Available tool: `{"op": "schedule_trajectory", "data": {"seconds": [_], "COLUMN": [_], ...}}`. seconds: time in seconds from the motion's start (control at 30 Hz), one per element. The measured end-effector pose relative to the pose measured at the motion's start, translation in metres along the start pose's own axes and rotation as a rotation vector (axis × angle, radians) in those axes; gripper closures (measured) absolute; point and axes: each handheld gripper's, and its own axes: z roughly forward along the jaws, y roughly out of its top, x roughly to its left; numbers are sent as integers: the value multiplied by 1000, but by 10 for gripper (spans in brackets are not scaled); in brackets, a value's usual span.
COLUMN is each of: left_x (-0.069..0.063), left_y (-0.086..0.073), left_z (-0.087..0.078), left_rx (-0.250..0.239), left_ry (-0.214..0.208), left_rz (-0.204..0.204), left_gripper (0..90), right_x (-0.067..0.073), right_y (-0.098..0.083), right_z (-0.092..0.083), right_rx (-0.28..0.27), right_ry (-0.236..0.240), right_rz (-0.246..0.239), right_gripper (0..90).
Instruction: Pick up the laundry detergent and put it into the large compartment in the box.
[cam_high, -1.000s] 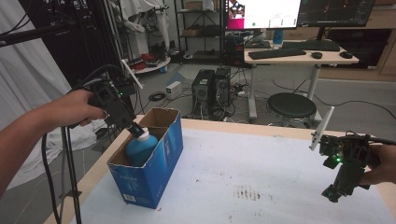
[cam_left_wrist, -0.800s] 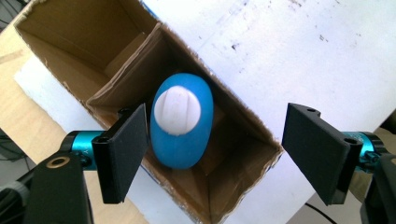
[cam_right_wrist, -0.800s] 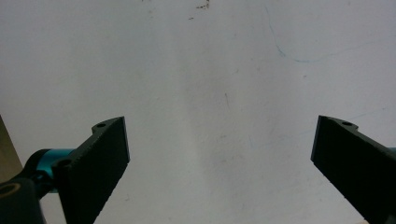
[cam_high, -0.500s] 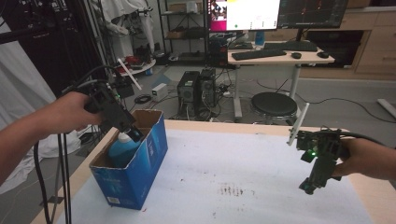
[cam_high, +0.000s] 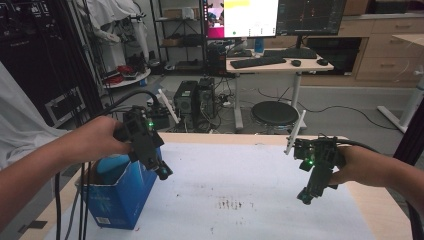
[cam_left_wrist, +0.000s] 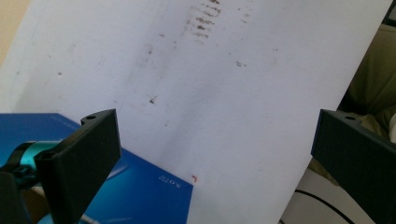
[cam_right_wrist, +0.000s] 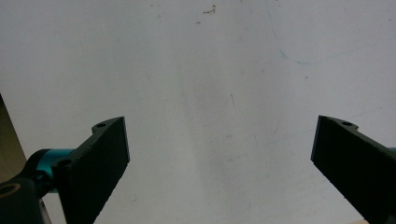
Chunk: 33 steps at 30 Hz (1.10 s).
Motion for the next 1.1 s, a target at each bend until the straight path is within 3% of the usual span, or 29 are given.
{"op": "schedule_trajectory", "data": {"seconds": [0.17, 0.27, 0.5, 0.77, 1.1], "left_x": [-20, -35, -57, -58, -53], "left_y": [20, 37, 66, 75, 77], "left_z": [15, 27, 55, 86, 96], "left_rx": [25, 39, 82, 142, 151], "left_ry": [9, -42, -66, -73, -89], "left_rz": [15, 61, 132, 125, 128], "left_gripper": [16, 17, 17, 16, 16], "right_x": [4, 8, 15, 19, 18], "right_y": [-2, -3, -6, -8, -7], "right_z": [-1, 0, 0, 6, 13], "right_rx": [-9, -14, -21, -25, -20], "right_ry": [-4, -3, 3, 18, 30], "right_rz": [-7, -8, -17, -32, -33], "right_gripper": [34, 34, 34, 34, 34]}}
